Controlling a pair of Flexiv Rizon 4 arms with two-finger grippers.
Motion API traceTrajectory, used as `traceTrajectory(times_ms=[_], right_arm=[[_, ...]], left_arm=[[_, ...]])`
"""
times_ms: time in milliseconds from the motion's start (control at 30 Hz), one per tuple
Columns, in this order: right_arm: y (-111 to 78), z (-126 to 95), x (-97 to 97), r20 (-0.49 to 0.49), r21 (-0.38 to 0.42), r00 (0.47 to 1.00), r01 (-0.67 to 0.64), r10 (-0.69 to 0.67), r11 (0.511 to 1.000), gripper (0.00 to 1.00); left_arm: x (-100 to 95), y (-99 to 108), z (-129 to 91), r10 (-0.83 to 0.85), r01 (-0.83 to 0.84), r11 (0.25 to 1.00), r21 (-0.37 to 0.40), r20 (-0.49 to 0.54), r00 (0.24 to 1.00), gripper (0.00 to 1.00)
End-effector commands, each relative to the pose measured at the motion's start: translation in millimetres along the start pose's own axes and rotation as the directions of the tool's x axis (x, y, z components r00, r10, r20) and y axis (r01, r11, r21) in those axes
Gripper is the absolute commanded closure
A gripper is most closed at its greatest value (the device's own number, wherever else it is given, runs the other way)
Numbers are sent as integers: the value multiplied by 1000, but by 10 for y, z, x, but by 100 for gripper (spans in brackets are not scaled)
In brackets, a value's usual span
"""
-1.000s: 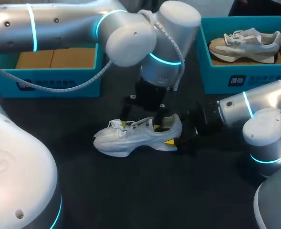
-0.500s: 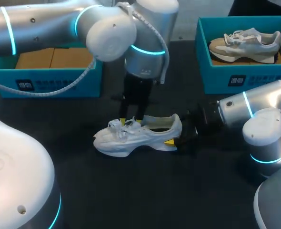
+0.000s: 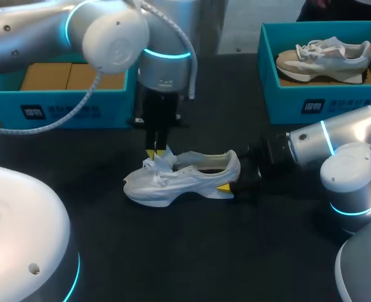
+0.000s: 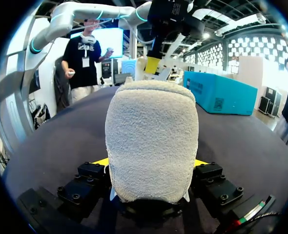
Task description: Take the shoe out of the shoebox, open the shoe tongue, remove and reinsert the insole, then place the shoe into the shoebox
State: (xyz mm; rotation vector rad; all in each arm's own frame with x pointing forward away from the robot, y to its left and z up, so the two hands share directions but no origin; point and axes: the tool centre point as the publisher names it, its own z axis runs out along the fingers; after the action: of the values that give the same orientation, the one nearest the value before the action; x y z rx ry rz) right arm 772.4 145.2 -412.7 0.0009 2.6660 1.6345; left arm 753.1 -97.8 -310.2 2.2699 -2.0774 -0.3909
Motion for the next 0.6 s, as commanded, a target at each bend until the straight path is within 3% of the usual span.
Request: traceTrajectory(times_ms=[33,600], right_arm=[[2,8,3,1,2,1000,1,-1,1000,100],[2,8,3,1,2,1000,1,-1,1000,100]], left_arm=[[-90,15,19,-1,1,1000,0,-65,998,100],[-363,-46,240,-60,60,998,1,-32,998,100]])
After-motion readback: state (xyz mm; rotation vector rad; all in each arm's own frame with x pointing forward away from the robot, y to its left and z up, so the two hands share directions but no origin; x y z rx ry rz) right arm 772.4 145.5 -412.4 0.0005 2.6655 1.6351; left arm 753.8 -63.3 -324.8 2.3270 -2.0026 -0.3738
